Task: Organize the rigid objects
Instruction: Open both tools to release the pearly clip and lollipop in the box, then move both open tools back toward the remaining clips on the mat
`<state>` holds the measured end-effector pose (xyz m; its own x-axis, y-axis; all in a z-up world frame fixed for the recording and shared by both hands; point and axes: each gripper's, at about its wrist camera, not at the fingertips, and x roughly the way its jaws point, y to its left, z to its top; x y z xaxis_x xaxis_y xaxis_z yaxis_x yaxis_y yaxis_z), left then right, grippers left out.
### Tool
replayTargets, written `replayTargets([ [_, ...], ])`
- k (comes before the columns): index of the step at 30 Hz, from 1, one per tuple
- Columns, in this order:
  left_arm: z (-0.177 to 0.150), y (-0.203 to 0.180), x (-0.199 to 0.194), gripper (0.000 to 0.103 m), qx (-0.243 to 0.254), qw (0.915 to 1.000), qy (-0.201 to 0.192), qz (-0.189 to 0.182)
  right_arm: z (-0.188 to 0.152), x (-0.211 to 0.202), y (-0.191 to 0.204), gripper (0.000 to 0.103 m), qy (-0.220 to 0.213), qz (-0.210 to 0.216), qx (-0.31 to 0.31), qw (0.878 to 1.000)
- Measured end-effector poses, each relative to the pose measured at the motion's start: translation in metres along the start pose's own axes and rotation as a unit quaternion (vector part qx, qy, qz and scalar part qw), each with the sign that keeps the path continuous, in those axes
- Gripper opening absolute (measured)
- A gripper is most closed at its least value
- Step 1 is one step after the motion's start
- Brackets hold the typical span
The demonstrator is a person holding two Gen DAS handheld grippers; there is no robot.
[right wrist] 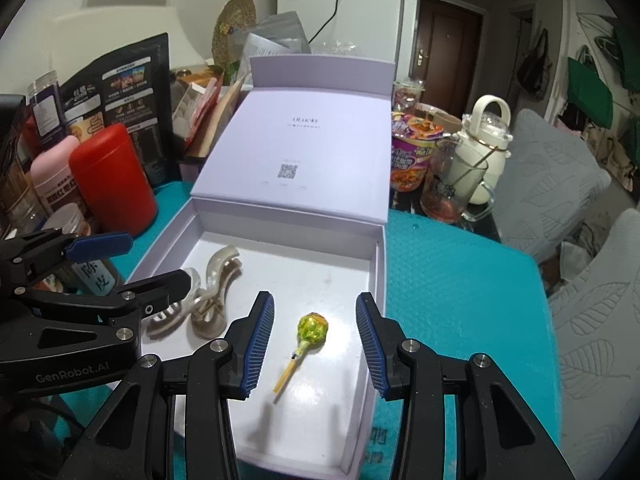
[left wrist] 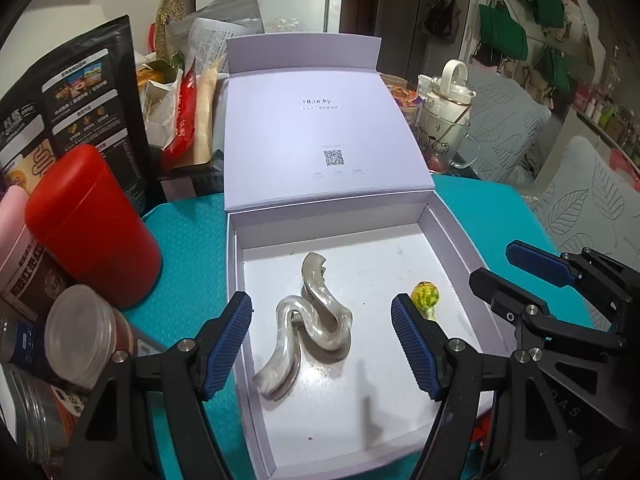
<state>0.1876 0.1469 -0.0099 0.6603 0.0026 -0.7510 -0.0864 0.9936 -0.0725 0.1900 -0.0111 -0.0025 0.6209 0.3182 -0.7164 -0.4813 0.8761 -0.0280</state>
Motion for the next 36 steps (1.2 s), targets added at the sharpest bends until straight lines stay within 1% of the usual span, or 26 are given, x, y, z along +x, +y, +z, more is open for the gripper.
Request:
replayTargets([
  [5, -0.009, -0.001, -0.022, 0.072, 0.002, 0.9998, -0.015, 0.013, -0.005, -0.024, 0.002, 0.042, -0.016, -0.003, 0.001, 1.0],
  [12, -0.021, -0.004, -0.057, 0.072, -0.003, 0.9992, -0.035, 0.021, -0.016, -0.061, 0.008, 0.042, -0.034, -0.004, 0.003, 0.999],
  [14, -0.025, -0.005, -0.065, 0.072, -0.001, 0.9989, -0.04, 0.026, -0.02, -0.072, 0.01, 0.044, -0.041, -0.006, 0.0, 0.999],
  [20, -0.039, -0.008, -0.094, 0.072, 0.0, 0.9981, -0.055, 0.028, -0.031, -0.101, 0.017, 0.045, -0.058, -0.01, 0.0, 0.998],
  [25, -0.05, -0.01, -0.118, 0.073, 0.001, 0.9968, -0.071, 0.037, -0.043, -0.123, 0.025, 0.053, -0.07, -0.01, -0.004, 0.997],
  [27, -0.058, -0.01, -0.128, 0.085, -0.001, 0.9963, -0.076, 0.04, -0.049, -0.132, 0.029, 0.058, -0.073, -0.009, -0.007, 0.997],
  [28, -0.061, -0.01, -0.132, 0.087, -0.002, 0.9961, -0.079, 0.039, -0.051, -0.135, 0.031, 0.059, -0.075, -0.01, -0.008, 0.997],
  [32, -0.073, -0.011, -0.146, 0.087, 0.0, 0.996, -0.084, 0.032, -0.063, -0.152, 0.037, 0.071, -0.085, -0.016, -0.01, 0.996],
  [35, -0.081, -0.011, -0.154, 0.087, 0.005, 0.9959, -0.086, 0.029, -0.071, -0.163, 0.04, 0.077, -0.089, -0.02, -0.008, 0.996],
  [36, -0.083, -0.012, -0.156, 0.087, 0.007, 0.9958, -0.086, 0.029, -0.074, -0.166, 0.042, 0.078, -0.09, -0.02, -0.007, 0.996],
])
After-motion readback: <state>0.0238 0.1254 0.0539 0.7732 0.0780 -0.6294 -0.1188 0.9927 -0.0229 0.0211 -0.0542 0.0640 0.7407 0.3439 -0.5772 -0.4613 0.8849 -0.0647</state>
